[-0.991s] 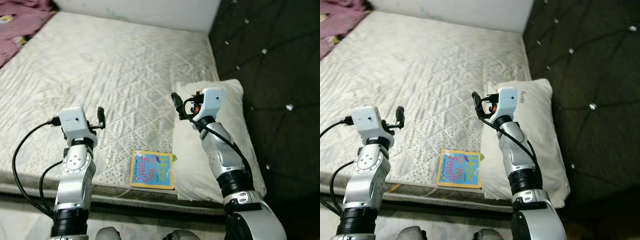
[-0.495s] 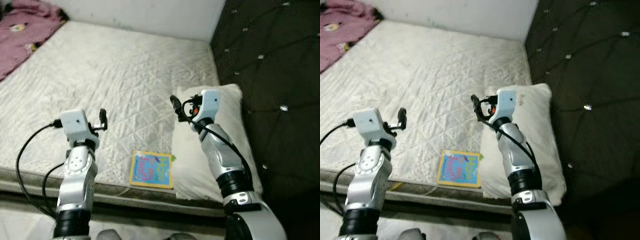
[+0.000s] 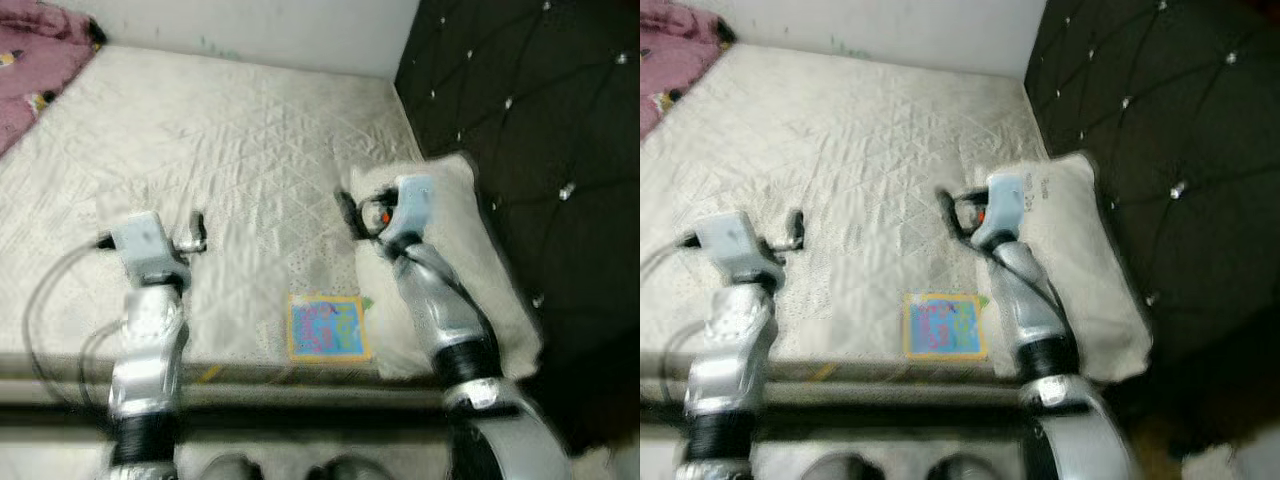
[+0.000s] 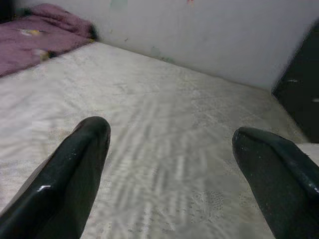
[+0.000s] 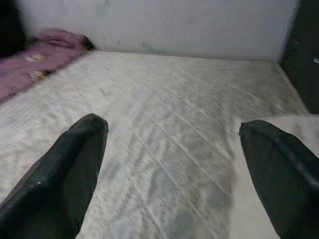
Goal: Clean up the room
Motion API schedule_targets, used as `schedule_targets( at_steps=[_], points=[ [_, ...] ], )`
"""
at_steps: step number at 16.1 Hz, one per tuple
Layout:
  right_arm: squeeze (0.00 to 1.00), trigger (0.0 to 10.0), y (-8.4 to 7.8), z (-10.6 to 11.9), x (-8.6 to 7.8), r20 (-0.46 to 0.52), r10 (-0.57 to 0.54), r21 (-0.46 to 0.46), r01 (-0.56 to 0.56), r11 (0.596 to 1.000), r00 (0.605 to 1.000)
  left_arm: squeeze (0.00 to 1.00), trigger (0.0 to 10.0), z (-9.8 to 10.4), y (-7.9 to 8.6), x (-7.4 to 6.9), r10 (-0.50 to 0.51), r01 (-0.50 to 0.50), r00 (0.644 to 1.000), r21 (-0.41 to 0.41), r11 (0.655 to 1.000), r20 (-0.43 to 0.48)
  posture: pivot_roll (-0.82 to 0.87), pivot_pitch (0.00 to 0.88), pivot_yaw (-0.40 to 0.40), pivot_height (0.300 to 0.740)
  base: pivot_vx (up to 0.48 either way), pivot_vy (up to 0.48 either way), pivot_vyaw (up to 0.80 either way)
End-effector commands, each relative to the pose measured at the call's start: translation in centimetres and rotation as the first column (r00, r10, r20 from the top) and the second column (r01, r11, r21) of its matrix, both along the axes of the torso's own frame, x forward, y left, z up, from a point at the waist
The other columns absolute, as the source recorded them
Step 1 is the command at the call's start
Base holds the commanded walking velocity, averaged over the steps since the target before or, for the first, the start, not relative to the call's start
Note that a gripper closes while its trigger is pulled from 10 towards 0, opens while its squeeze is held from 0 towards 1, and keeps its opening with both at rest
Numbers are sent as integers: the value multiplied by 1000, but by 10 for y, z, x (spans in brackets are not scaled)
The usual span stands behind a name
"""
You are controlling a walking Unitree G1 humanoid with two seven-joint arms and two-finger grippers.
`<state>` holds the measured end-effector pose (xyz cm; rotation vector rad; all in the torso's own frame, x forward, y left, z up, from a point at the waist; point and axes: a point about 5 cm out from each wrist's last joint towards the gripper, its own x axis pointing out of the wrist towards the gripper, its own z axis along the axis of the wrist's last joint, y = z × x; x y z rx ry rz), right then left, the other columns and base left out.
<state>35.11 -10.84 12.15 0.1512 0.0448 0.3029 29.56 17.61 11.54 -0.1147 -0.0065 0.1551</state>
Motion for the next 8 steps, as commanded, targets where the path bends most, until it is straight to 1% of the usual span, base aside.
schedule_targets(
  at_steps=[1,6,8],
  points=[
    [0,10000,2,7,2,22,8,3,-8,1000,1000,0,10000,3,3,2,10,-11,1000,8,1000,10,-34,0,-107,740,0,480,0],
    [0,10000,3,7,3,22,12,-5,-12,1000,1000,0,10000,4,2,4,12,-11,1000,-15,1000,18,-36,0,-110,740,0,480,0],
    [0,10000,4,7,4,20,17,-9,-17,1000,1000,0,10000,4,3,4,16,-15,1000,-23,1000,23,-37,0,-110,740,0,480,-800]
  ],
)
